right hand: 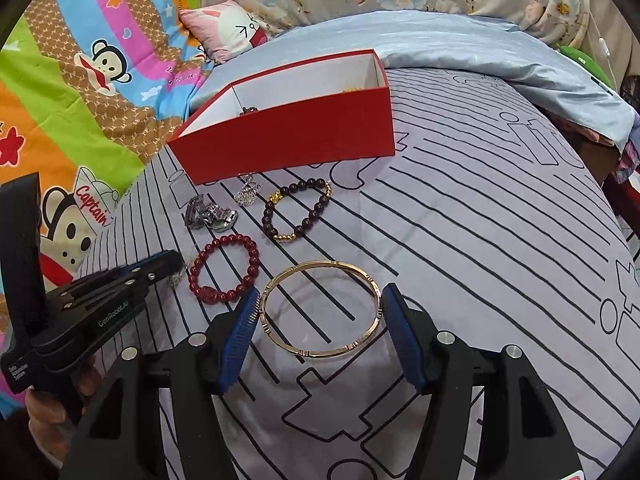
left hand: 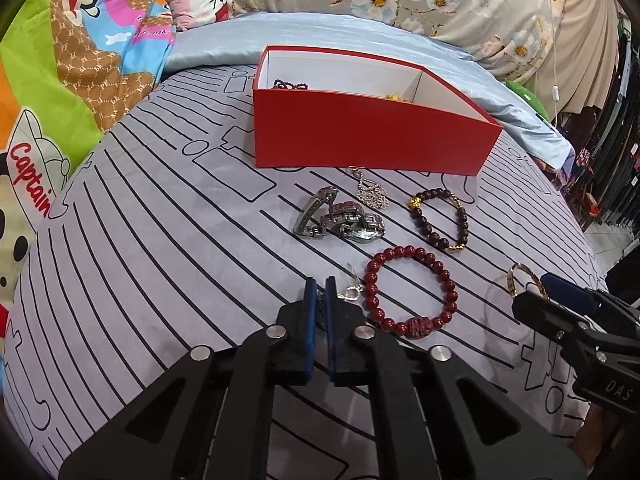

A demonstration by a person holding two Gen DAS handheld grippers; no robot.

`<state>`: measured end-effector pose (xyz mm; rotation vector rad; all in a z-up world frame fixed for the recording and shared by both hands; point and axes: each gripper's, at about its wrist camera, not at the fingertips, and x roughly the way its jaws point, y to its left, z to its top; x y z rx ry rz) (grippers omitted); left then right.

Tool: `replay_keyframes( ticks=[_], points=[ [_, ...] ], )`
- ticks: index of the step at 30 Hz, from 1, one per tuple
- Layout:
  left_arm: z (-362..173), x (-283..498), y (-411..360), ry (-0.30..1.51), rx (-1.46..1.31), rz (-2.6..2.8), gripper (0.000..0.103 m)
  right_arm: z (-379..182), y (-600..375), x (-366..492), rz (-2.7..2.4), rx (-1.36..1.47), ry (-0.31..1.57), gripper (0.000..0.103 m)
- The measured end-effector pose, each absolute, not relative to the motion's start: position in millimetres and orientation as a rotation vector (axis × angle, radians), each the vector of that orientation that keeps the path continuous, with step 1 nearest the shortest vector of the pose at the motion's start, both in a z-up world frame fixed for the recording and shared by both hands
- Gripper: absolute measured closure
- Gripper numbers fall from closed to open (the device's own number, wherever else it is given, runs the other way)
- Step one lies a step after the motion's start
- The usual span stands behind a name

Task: Organize jewelry
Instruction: 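Grasp the gold bangle with the right tool while the left tool grasps a small silver pendant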

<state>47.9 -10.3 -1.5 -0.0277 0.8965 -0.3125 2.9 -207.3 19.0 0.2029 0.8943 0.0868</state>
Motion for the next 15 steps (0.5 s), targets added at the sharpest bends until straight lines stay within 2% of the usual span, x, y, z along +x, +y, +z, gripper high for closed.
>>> replay_keyframes(
  ticks=[15],
  points=[
    [22, 40, 3, 0.871, -0.072, -0.329, 0.1, 32, -203, 3, 0.102, 0.2, 0.863, 0.043]
  ],
)
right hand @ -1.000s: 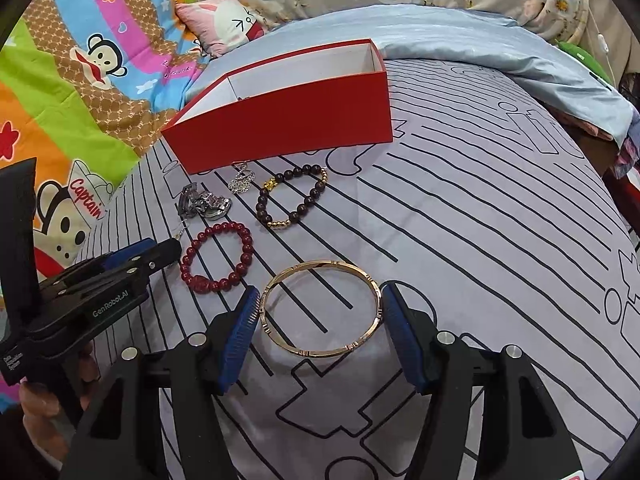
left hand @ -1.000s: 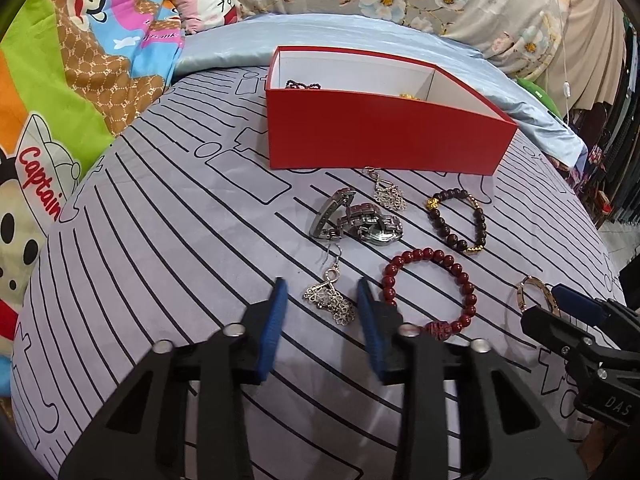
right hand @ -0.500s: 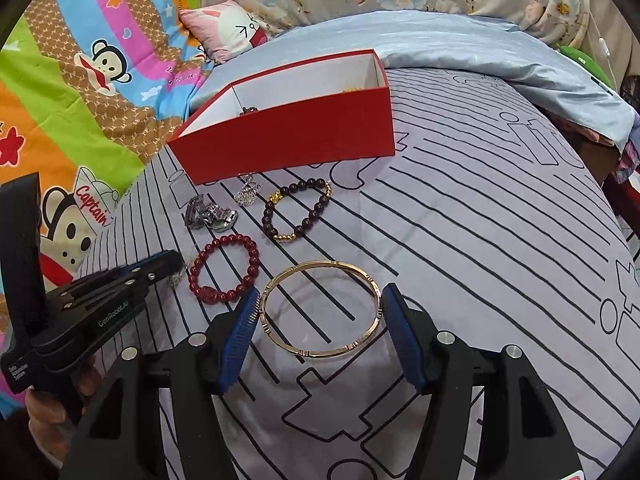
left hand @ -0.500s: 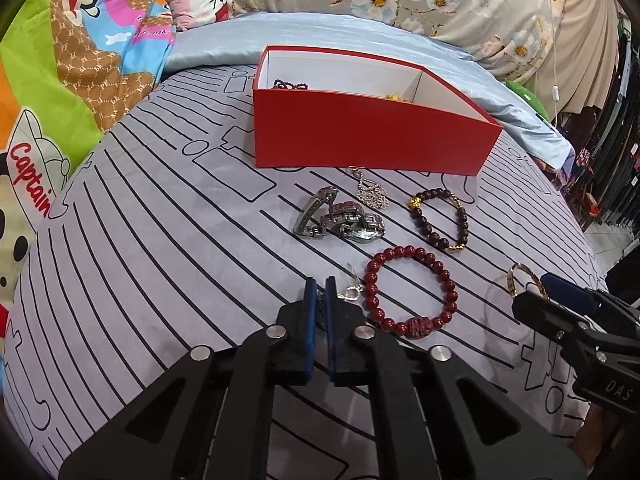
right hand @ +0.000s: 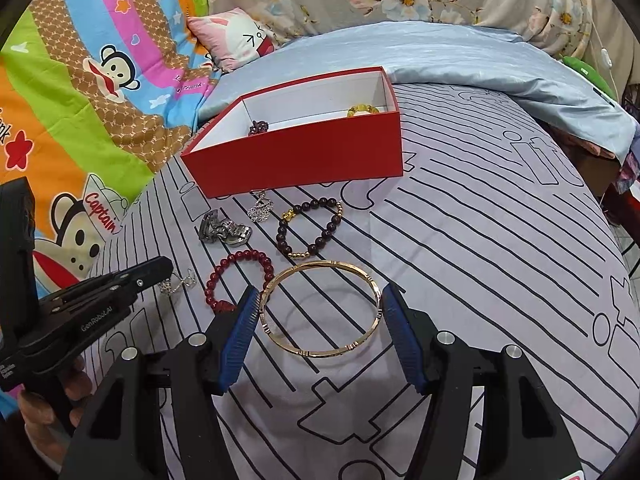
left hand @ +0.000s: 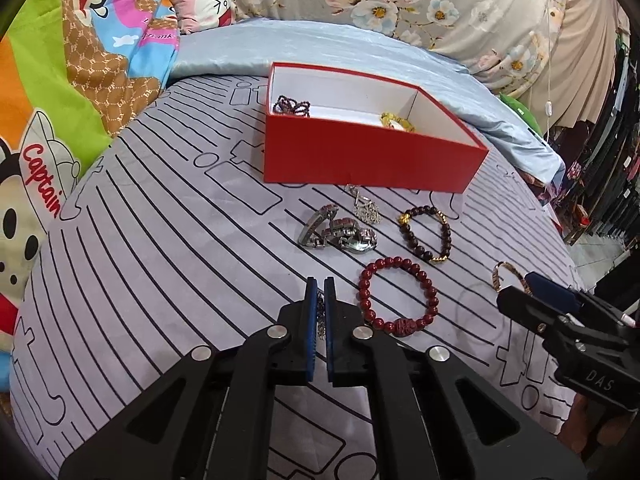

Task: Organize jewelry
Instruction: 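Grasp the gold bangle with the right tool while the left tool grasps a small silver pendant, then carry both held pieces up and over into the red box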

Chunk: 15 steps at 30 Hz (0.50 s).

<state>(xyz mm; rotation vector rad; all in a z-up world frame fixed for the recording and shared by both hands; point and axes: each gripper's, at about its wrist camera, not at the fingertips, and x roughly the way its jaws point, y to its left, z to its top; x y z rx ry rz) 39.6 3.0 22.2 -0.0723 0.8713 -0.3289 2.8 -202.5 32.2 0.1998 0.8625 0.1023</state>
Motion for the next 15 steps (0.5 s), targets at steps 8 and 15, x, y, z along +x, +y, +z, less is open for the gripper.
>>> replay_keyframes(
  ticks=[8, 15],
  points=[
    [62, 45, 5, 0.816, -0.078, -0.356, 0.1, 57, -202, 10, 0.119, 0.179, 0.798, 0.043],
    [105, 79, -2, 0.713, -0.078, -0.374, 0.1, 93, -206, 47, 0.145, 0.16, 0.708, 0.043]
  ],
)
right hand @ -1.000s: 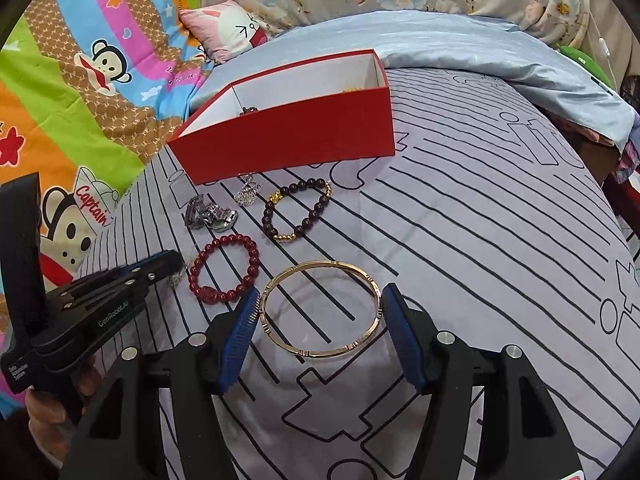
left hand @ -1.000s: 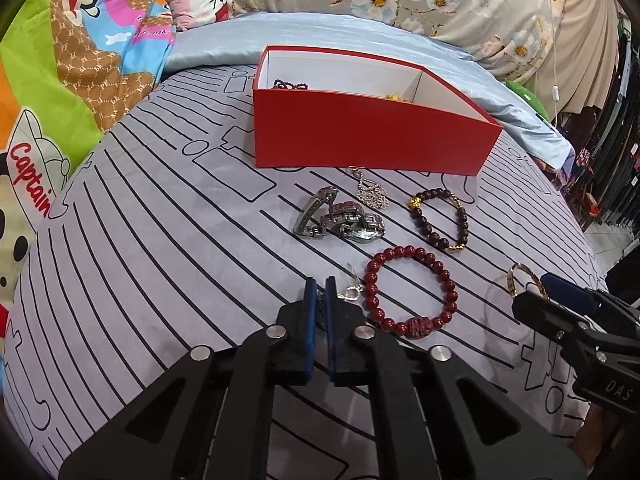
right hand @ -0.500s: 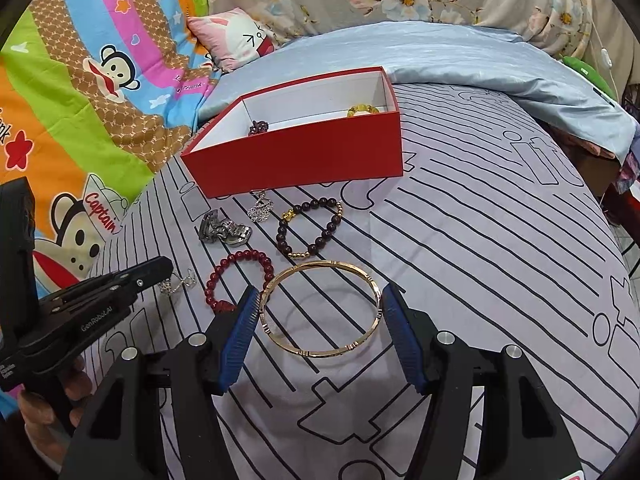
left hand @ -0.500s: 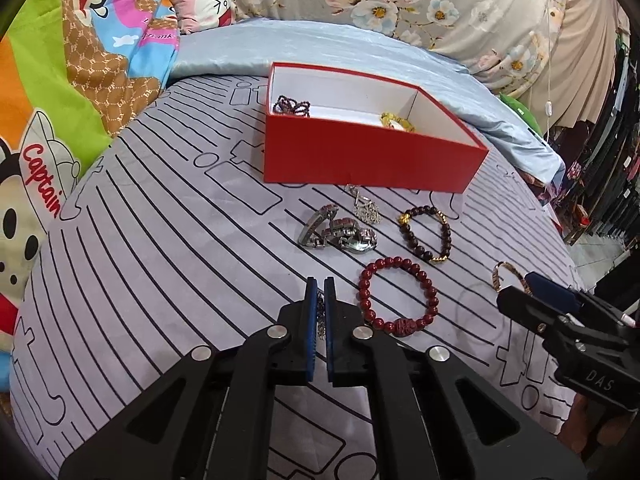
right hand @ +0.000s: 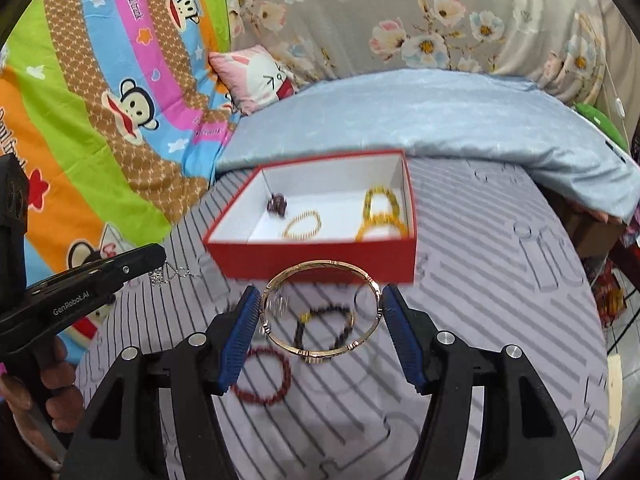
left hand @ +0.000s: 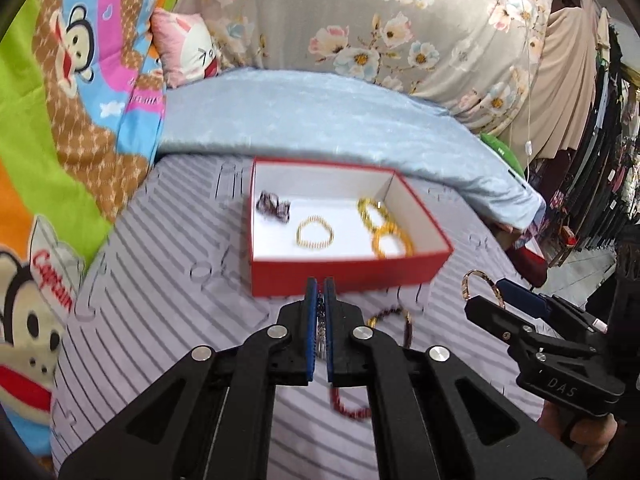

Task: Organize jewelry
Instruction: 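Carry both held pieces up and over into the red box, then open both tools to release the pieces inside the red box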

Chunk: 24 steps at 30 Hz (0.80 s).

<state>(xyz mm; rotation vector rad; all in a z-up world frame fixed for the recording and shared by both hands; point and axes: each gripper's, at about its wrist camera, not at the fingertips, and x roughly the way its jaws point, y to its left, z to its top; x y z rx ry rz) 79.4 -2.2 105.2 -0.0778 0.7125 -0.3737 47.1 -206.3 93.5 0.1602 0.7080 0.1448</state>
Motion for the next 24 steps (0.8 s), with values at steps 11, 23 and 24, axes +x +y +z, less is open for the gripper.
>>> replay_keyframes(
  ticks=[11, 23, 24],
  points=[
    [114, 171, -34, 0.675, -0.059, -0.367, 0.1, 100, -203, 148, 0.15, 0.141, 0.696, 0.043],
    [65, 235, -39, 0.77, -0.057, -0.324, 0.1, 56, -191, 211, 0.15, 0.119, 0.779, 0.042],
    [61, 237, -40, 0.776, -0.054, -0.32, 0.1, 54, -190, 212, 0.149, 0.116, 0.782, 0.042]
  ],
)
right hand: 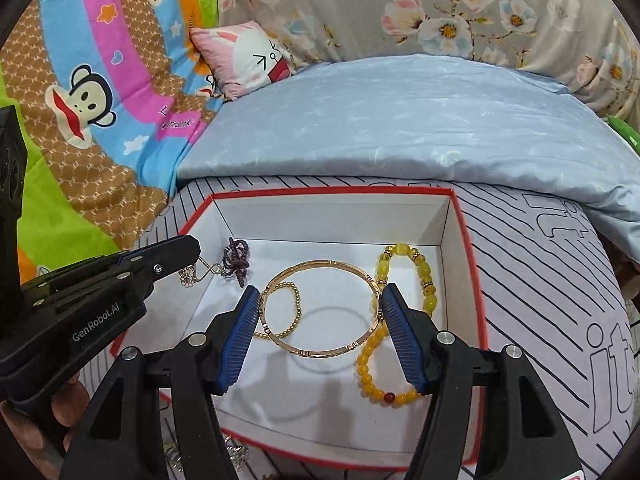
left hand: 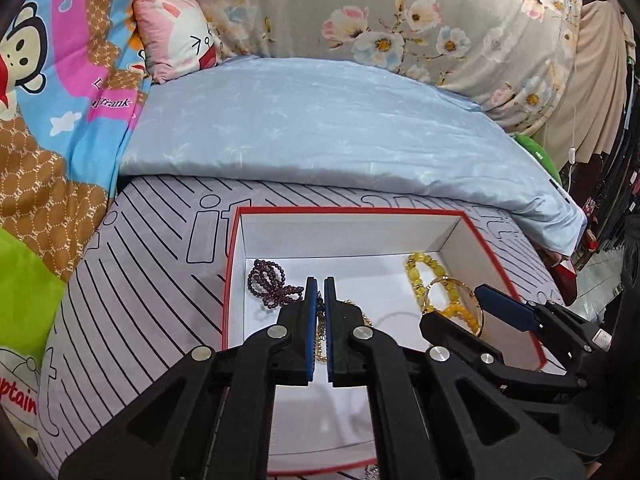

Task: Organize jewelry
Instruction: 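Open both tools to release the pieces inside the red box, then withdraw both open tools from the box toward the remaining jewelry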

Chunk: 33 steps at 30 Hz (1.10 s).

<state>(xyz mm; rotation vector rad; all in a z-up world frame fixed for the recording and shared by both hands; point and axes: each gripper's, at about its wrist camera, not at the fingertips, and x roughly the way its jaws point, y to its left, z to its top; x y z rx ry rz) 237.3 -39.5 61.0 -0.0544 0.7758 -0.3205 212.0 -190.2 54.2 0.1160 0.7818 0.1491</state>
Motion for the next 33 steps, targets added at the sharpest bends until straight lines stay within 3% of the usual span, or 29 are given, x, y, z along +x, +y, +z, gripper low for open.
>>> replay_keyframes(
  ticks=[9, 13, 33],
  points=[
    [47, 246, -42, 0.792, -0.021, -0.287, 0.099, 44, -184, 220, 0.137, 0.077, 0.794, 0.042],
    [45, 246, -36, 0.793, -0.033, -0.24, 0.066, 45, -187, 219, 0.114, 0.084, 0.784, 0.042],
    [68, 173, -11, 0.744, -0.024, -0.24, 0.061, 69, -198, 131, 0.069, 0.067, 0.732, 0.041]
  ],
)
